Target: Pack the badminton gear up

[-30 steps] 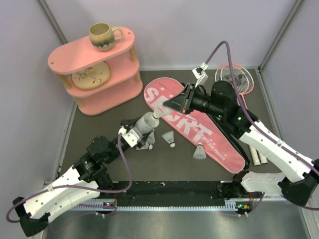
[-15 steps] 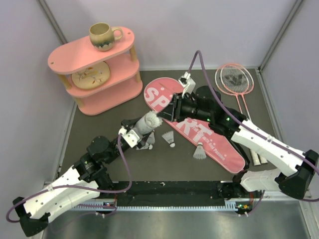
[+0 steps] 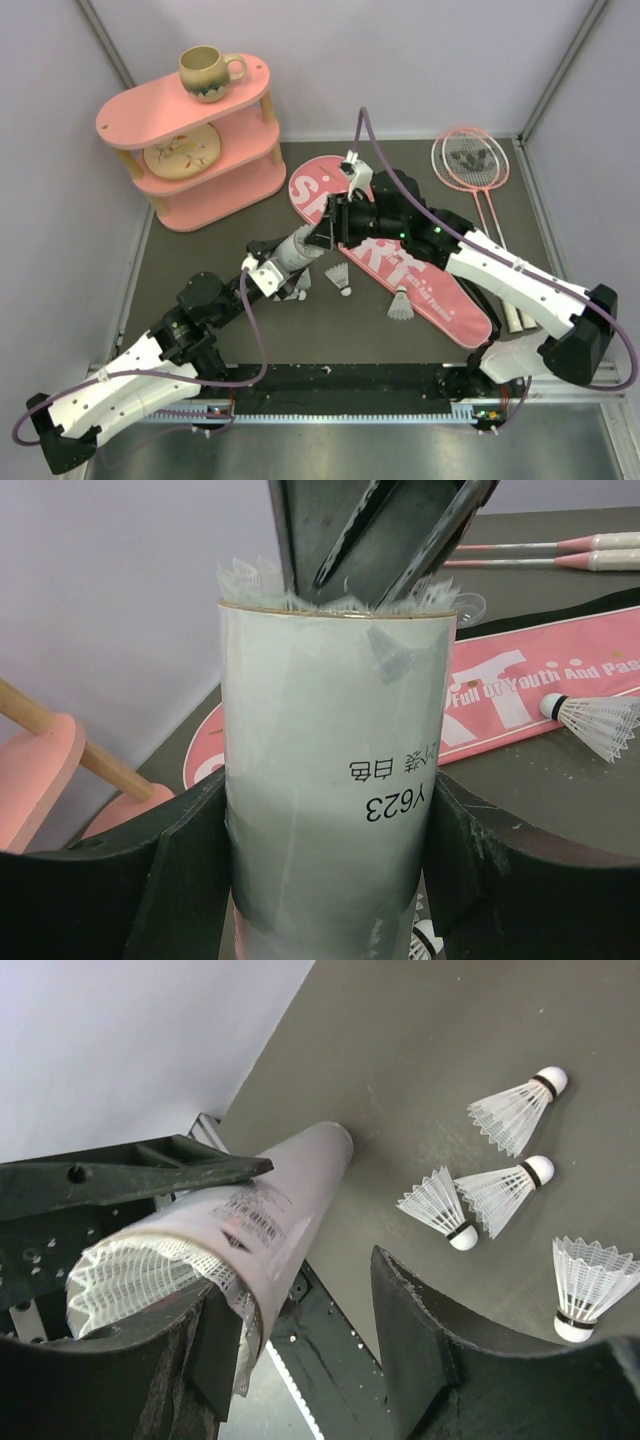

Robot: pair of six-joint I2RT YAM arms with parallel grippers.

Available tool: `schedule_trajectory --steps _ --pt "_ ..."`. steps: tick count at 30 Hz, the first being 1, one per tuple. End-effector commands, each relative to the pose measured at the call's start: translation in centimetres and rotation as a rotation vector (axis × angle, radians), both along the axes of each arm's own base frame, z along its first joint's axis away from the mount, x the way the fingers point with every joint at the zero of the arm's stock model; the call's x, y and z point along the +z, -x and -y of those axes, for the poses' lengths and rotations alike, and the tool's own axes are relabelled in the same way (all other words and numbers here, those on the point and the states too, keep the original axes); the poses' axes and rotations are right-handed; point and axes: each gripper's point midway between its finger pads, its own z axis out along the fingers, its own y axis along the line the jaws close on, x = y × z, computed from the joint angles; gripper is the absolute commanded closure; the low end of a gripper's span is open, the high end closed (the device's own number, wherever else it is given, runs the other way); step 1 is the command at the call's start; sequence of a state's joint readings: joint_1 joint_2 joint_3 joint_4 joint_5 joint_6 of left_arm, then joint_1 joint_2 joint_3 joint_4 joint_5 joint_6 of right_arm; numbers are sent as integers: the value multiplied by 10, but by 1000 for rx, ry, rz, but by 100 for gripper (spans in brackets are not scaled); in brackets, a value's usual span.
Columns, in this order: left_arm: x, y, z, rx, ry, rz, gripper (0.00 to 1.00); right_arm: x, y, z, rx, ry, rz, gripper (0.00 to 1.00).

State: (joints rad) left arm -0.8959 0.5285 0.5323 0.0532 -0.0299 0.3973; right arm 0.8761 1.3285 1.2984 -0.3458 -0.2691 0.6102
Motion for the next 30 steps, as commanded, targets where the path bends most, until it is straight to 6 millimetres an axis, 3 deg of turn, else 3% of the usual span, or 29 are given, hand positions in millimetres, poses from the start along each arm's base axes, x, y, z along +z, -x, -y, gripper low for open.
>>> schedule_trajectory --steps 1,8,13,17,20,21,22,23,24,27,30 --pt "22 4 3 -28 62 52 78 15 2 -21 57 -22 12 48" --pt "24 4 3 -28 66 57 78 -8 0 -37 72 36 -44 46" --pt "23 3 2 -19 63 53 78 7 -1 -28 49 24 0 40" --pt "25 1 0 -2 68 54 78 38 6 1 -1 -15 108 29" --pt "24 -2 -4 22 70 55 78 41 7 22 -64 -16 150 22" --pt "25 -4 -5 36 71 58 78 53 6 37 -116 -33 186 20" --pt "23 -5 -5 39 68 55 78 55 6 46 -149 -40 194 19" --pt "23 -5 -5 42 66 51 78 46 4 56 -190 -24 185 17" --pt "23 -6 -5 44 63 53 78 55 0 75 -287 -51 191 13" --pt "24 -6 -7 55 69 55 78 25 -11 107 -458 -16 128 3" --pt "24 -7 -7 57 68 56 78 -15 -12 128 -530 64 62 3"
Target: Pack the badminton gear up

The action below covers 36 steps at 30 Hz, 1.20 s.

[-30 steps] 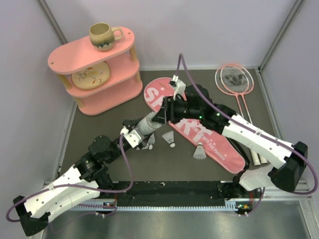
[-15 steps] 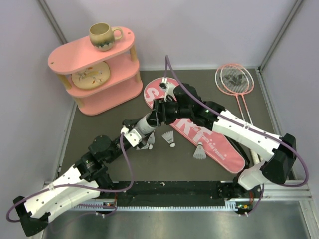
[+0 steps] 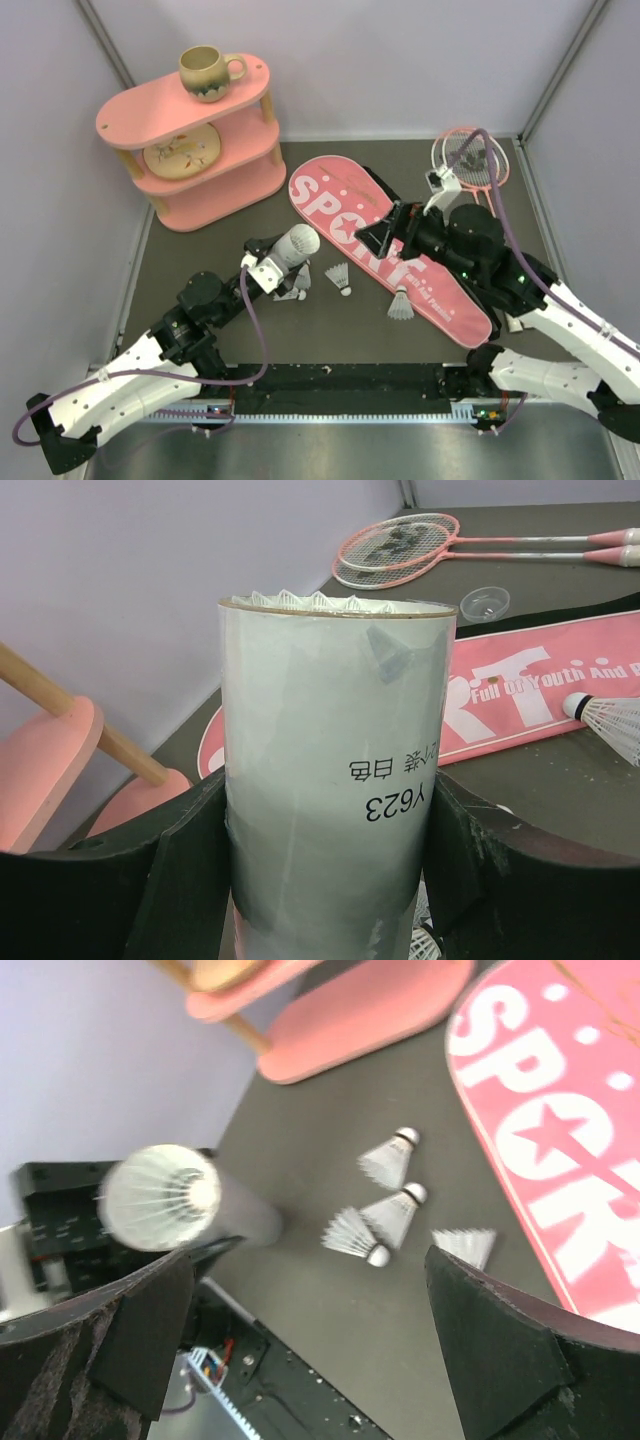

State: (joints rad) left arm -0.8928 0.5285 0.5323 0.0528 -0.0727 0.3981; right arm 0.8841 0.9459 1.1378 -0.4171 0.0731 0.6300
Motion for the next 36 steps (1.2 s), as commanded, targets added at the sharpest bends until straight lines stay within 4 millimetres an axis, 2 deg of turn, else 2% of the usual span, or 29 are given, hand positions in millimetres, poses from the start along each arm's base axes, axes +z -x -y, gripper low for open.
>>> schedule_trajectory --steps 1,2,4,5,7,8,11,16,17,18,22,23,25,27,30,34,36 --pt "24 -1 0 8 64 59 78 -67 -20 37 -241 102 -153 4" --pt "23 -1 0 9 65 58 78 -94 -17 46 -271 158 -215 4" --pt "23 -1 0 6 64 57 78 -120 -13 52 -314 170 -299 5" --pt "23 -1 0 6 65 58 78 -148 -4 57 -320 206 -374 5" --pt "23 -1 0 8 65 58 78 -172 8 53 -331 168 -503 7" --pt "23 -1 0 9 64 57 78 -192 19 49 -302 185 -577 8" --pt "23 -1 0 7 67 56 78 -217 39 45 -276 190 -696 11" --pt "26 0 -1 3 72 62 78 -234 53 48 -367 140 -760 11" --pt "26 1 0 1 73 61 78 -245 55 53 -391 149 -775 11" --pt "26 1 0 -2 73 61 78 -247 56 54 -423 119 -799 11" --pt "27 1 -1 3 76 63 78 -264 50 62 -499 28 -782 11" --pt "27 1 -1 1 77 61 78 -264 40 67 -538 12 -736 11" --pt "27 2 0 -7 77 61 78 -267 35 76 -577 -8 -699 10" --pt "28 3 0 -10 80 62 78 -258 25 74 -578 -65 -651 10" --pt "27 3 0 -8 78 62 78 -249 19 72 -573 -147 -615 11" --pt "29 3 -1 -7 83 64 78 -246 12 77 -602 -193 -626 14" --pt "27 3 -1 -7 78 60 78 -245 11 79 -613 -214 -635 19"
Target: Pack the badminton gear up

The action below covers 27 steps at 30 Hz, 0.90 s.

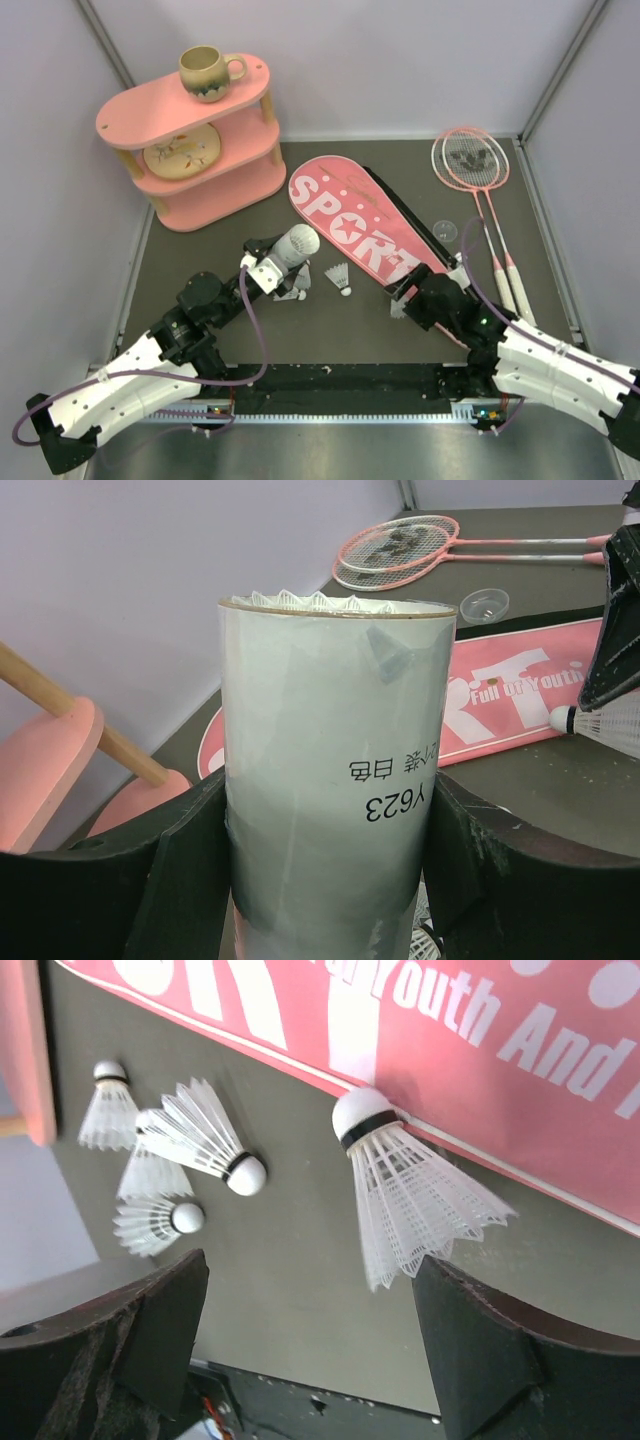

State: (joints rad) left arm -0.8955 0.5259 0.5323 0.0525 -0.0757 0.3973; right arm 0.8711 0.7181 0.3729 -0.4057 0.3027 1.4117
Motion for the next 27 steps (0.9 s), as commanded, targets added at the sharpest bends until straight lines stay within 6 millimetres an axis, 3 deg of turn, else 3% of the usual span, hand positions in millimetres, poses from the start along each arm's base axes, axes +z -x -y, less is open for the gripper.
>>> schedule_trajectory --steps 1,8,16,27 --pt "26 2 0 -9 77 58 78 16 -19 2 -92 -78 58 21" --pt "26 3 1 -12 74 58 78 12 -28 10 -125 -38 87 36" --pt "26 2 1 -9 73 57 78 5 -30 7 -62 46 92 46" --pt "23 0 1 -6 65 53 78 -5 -36 1 -22 89 81 90"
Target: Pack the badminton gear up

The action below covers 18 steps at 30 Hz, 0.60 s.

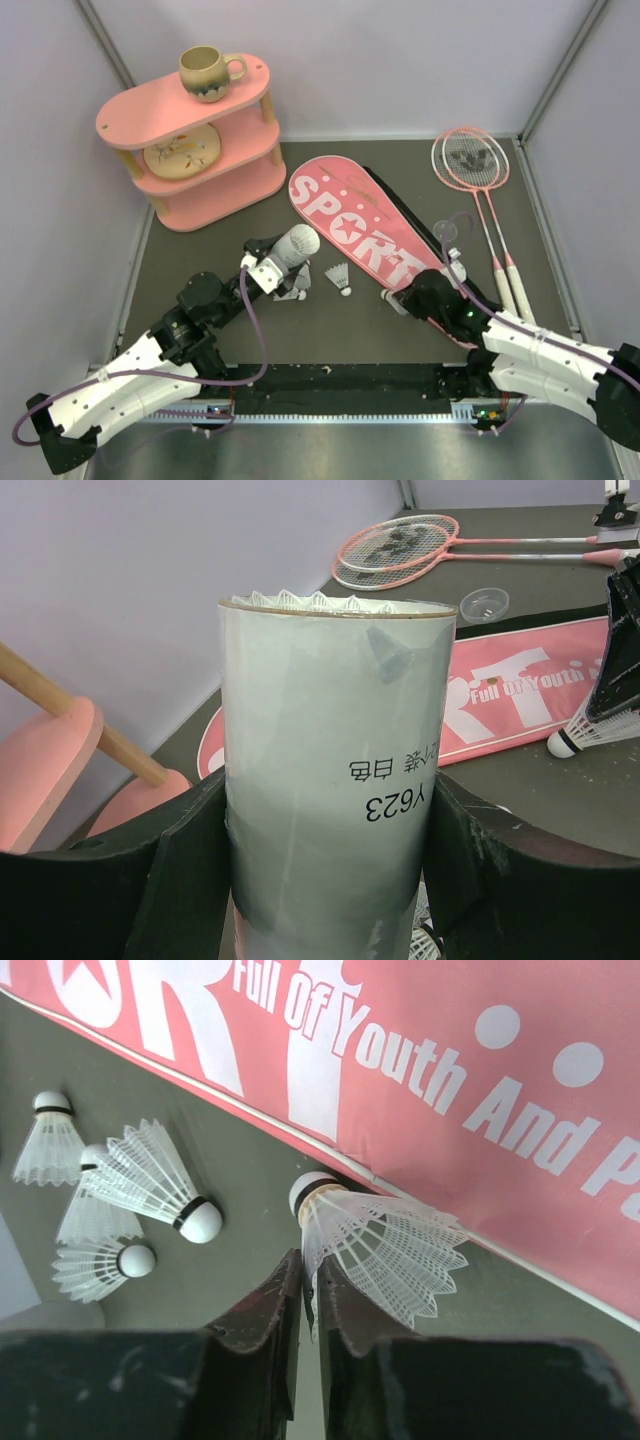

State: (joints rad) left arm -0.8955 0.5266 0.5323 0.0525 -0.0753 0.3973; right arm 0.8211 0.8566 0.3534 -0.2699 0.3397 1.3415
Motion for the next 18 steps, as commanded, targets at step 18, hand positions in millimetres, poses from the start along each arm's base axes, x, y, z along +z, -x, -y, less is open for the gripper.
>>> schedule_trajectory --steps 18 --pt "21 1 4 -17 56 50 78 267 4 -75 785 91 625 100"
